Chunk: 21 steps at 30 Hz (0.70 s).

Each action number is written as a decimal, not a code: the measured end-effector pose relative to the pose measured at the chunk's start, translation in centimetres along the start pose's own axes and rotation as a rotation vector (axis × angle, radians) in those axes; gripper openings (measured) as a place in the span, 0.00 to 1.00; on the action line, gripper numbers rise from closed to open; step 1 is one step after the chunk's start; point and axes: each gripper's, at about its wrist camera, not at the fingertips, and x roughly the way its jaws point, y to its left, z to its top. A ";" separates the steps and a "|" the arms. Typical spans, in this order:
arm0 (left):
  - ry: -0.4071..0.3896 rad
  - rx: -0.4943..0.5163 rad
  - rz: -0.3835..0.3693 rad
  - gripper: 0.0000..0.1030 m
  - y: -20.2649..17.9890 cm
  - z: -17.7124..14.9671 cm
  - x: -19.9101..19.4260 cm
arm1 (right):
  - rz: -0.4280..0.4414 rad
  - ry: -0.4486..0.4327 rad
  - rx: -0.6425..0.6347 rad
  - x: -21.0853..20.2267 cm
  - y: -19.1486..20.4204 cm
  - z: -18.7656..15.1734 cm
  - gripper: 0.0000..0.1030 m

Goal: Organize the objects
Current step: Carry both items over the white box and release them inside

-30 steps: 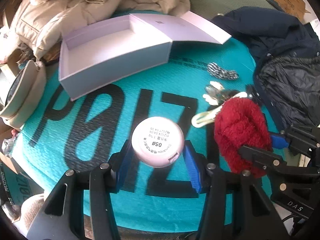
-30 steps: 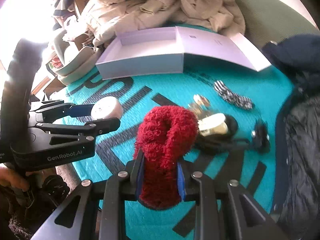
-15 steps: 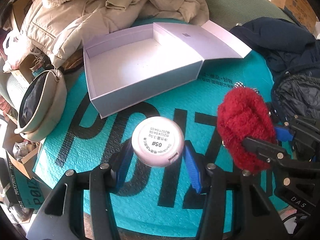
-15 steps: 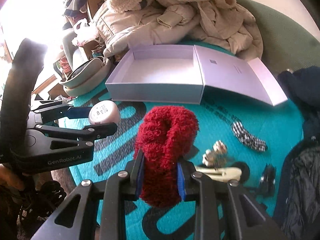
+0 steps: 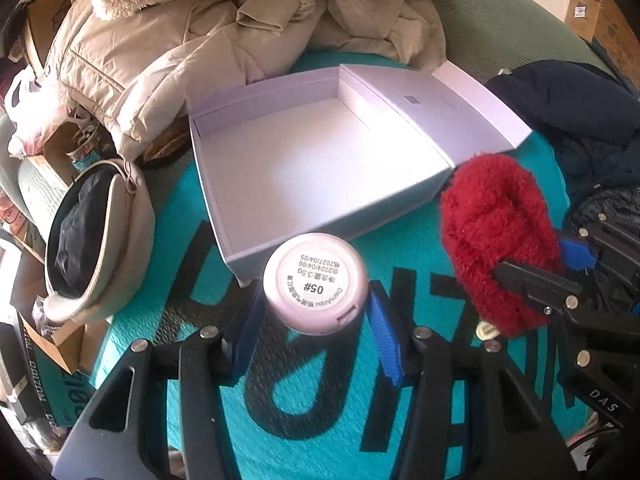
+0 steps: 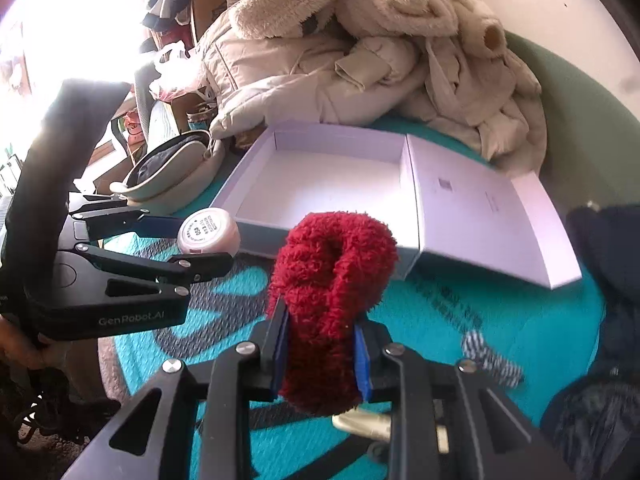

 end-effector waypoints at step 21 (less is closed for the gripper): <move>-0.013 -0.004 0.097 0.48 4.6 9.1 4.5 | 0.023 -0.061 -0.098 5.8 -2.3 9.0 0.26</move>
